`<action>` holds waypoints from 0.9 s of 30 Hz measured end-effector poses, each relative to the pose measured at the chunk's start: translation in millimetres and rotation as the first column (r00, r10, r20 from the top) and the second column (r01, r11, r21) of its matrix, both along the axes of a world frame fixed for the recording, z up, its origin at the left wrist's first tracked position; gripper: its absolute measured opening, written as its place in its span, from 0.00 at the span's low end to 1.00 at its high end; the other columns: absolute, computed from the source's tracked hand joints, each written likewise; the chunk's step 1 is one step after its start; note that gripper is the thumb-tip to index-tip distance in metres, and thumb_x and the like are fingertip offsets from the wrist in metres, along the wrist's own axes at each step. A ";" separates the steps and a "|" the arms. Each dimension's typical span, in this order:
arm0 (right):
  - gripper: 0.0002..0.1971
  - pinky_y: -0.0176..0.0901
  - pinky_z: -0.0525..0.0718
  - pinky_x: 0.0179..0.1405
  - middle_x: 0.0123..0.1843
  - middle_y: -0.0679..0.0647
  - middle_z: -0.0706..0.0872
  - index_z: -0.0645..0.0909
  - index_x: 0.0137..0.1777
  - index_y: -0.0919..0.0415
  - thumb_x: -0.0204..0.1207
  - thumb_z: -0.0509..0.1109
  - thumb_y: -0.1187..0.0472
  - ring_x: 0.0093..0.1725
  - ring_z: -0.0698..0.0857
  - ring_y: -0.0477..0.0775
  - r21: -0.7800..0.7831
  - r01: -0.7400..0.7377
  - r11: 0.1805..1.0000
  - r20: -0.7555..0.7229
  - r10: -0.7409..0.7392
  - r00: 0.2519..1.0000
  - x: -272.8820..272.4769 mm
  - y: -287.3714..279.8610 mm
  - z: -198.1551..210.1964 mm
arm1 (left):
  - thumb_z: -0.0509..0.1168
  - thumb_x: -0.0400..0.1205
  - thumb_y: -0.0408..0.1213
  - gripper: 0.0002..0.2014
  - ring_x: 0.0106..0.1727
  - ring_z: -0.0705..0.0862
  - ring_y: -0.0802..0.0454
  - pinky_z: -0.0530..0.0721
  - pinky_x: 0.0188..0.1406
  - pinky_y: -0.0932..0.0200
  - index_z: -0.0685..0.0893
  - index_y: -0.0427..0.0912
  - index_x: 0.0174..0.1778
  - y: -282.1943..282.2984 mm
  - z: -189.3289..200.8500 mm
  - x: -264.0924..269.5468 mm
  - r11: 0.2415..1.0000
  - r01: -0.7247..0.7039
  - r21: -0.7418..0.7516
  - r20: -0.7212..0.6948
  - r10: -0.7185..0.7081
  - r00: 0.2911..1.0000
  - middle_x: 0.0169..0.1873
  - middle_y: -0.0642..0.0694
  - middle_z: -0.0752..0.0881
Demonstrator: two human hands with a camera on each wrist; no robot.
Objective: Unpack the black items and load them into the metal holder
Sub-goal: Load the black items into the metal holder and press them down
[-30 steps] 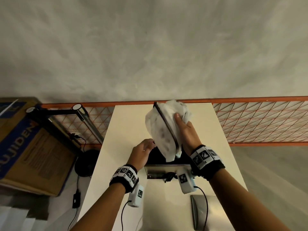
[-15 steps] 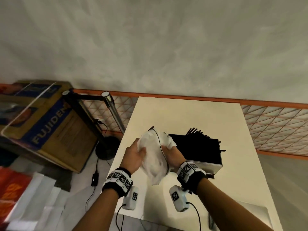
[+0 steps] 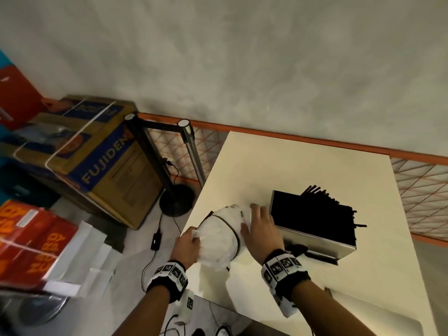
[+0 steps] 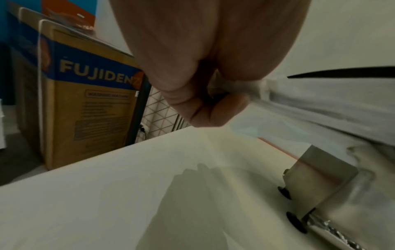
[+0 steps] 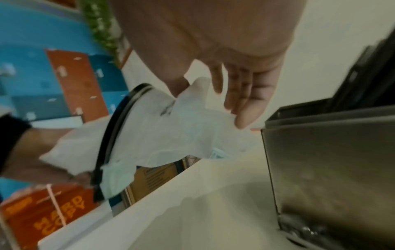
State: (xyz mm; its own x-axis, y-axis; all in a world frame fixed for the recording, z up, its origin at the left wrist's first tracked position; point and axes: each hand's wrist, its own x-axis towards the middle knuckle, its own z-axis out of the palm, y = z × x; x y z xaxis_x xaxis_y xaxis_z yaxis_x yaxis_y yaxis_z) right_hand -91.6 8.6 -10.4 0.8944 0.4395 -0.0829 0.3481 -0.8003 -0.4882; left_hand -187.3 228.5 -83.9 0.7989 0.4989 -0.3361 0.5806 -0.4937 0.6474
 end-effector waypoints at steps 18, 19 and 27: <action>0.26 0.69 0.67 0.73 0.80 0.57 0.63 0.68 0.79 0.41 0.82 0.56 0.37 0.77 0.65 0.65 -0.395 -0.386 0.833 -0.395 0.225 0.891 -27.7 -14.9 -103.7 | 0.61 0.85 0.29 0.07 0.38 0.87 0.35 0.92 0.31 0.40 0.81 0.40 0.56 8.2 -42.7 -43.5 0.983 -0.135 -0.124 -0.285 0.095 0.954 0.52 0.31 0.83; 0.26 0.69 0.67 0.74 0.80 0.57 0.63 0.67 0.80 0.40 0.82 0.55 0.36 0.77 0.65 0.66 -0.384 -0.401 0.832 -0.406 0.239 0.882 -27.3 -14.6 -102.3 | 0.66 0.85 0.33 0.08 0.40 0.89 0.34 0.93 0.32 0.40 0.81 0.40 0.59 8.5 -45.2 -45.0 0.983 -0.135 -0.129 -0.310 0.089 0.947 0.53 0.31 0.84; 0.27 0.64 0.68 0.77 0.86 0.58 0.56 0.62 0.81 0.33 0.82 0.58 0.35 0.79 0.67 0.66 -0.191 -0.425 0.885 -0.370 0.336 0.866 -15.6 -29.0 -60.4 | 0.82 0.68 0.62 0.66 0.82 0.72 0.38 0.75 0.76 0.48 0.47 0.38 0.90 21.3 -57.0 -24.6 0.990 0.009 -0.142 -0.319 -0.055 0.946 0.84 0.34 0.68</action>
State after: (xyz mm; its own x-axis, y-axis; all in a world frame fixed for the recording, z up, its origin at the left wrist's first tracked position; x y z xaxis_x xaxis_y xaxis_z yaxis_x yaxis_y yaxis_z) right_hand -107.2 -20.4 -70.8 0.5660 0.6629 -0.4902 0.5130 -0.7486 -0.4200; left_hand -211.9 249.7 -141.0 0.6515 0.4060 -0.6409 0.7544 -0.4354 0.4912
